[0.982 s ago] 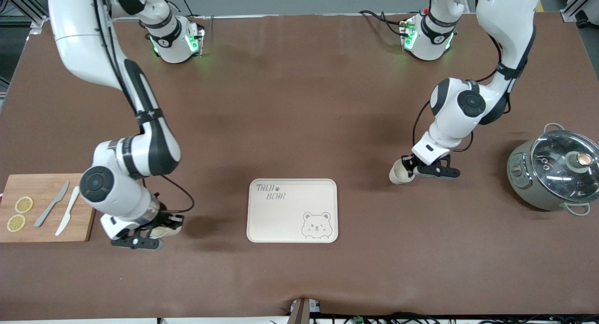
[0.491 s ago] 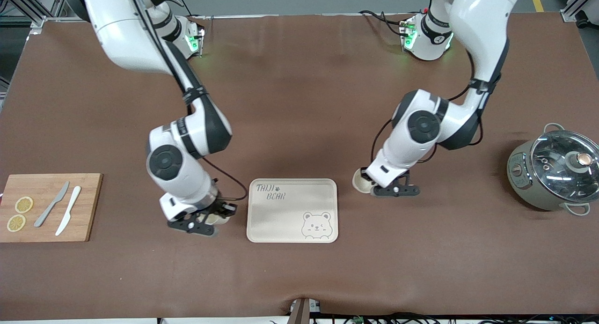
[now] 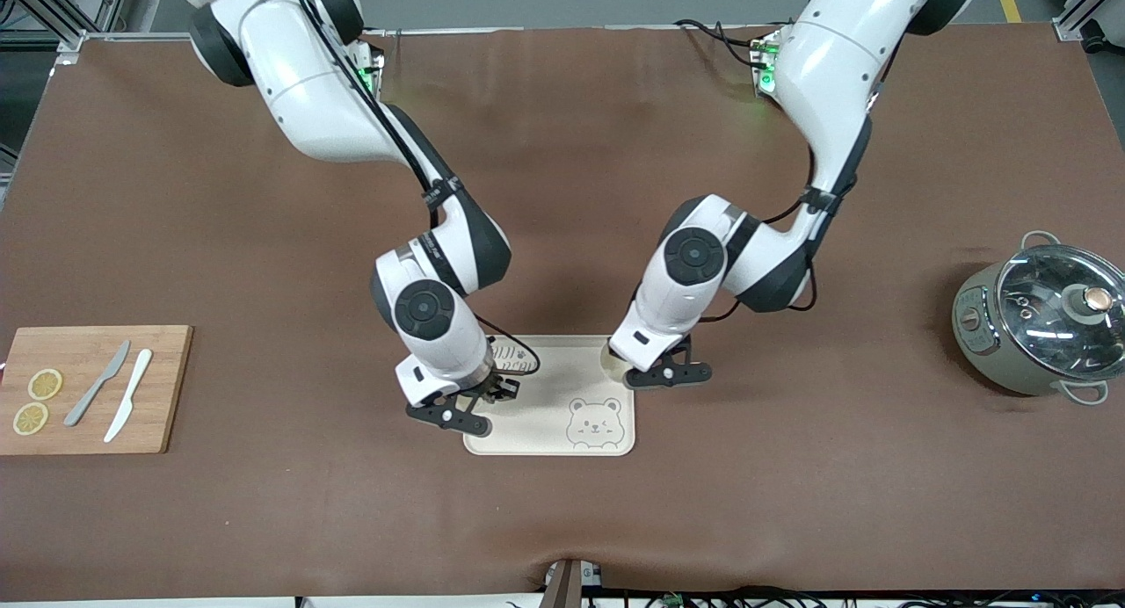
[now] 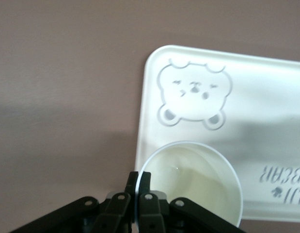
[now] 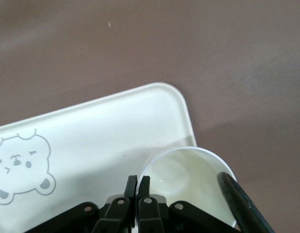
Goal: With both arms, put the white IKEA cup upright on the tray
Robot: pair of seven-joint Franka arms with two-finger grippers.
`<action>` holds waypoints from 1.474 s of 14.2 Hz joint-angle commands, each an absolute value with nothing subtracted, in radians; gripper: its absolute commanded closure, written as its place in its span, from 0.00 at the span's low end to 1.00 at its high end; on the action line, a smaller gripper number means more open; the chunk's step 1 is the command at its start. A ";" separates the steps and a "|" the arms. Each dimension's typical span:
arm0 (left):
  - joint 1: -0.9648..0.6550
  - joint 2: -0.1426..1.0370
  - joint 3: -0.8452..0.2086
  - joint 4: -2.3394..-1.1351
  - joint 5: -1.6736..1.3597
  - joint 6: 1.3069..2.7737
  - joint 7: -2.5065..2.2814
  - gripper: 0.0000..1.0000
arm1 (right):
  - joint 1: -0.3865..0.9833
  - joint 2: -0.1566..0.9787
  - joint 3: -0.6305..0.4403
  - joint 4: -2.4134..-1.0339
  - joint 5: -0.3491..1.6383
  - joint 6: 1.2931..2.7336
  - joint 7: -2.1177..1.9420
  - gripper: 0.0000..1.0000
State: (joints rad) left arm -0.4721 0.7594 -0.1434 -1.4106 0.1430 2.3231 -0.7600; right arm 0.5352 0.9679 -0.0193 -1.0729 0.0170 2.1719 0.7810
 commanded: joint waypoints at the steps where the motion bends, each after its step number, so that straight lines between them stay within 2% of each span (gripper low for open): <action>1: -0.584 0.847 -0.040 -1.281 0.166 2.301 -0.824 1.00 | 0.555 1.009 -0.031 -1.011 -0.002 2.161 0.830 1.00; 4: -0.637 0.894 0.015 -1.241 0.164 2.345 -0.856 1.00 | 0.557 1.012 -0.029 -1.011 -0.003 2.163 0.833 1.00; 5: -0.638 0.905 0.015 -1.241 0.164 2.379 -0.867 1.00 | 0.555 1.012 -0.029 -1.011 -0.002 2.163 0.831 0.84; 7: -0.644 0.922 0.020 -1.241 0.164 2.419 -0.873 1.00 | 0.555 1.012 -0.029 -1.011 -0.003 2.163 0.831 0.40; 9: -0.646 0.933 0.021 -1.239 0.164 2.444 -0.876 1.00 | 0.555 1.009 -0.031 -1.011 -0.003 2.163 0.831 0.00; 12: -0.647 0.939 0.023 -1.241 0.167 2.457 -0.882 1.00 | 0.543 0.994 -0.031 -1.011 -0.002 2.154 0.828 0.00; 13: -0.647 0.934 0.021 -1.243 0.164 2.456 -0.900 0.64 | 0.538 0.982 -0.029 -1.011 -0.002 2.148 0.828 0.00; 14: -0.649 0.931 0.023 -1.246 0.170 2.456 -0.914 0.01 | 0.535 0.973 -0.029 -1.011 0.000 2.143 0.827 0.00; 17: -0.647 0.891 0.018 -1.246 0.158 2.412 -0.928 0.00 | 0.497 0.933 -0.028 -1.011 0.000 2.079 0.816 0.00; 21: -0.580 0.774 0.003 -1.243 0.143 2.209 -0.885 0.00 | 0.417 0.850 -0.023 -1.011 0.005 1.959 0.671 0.00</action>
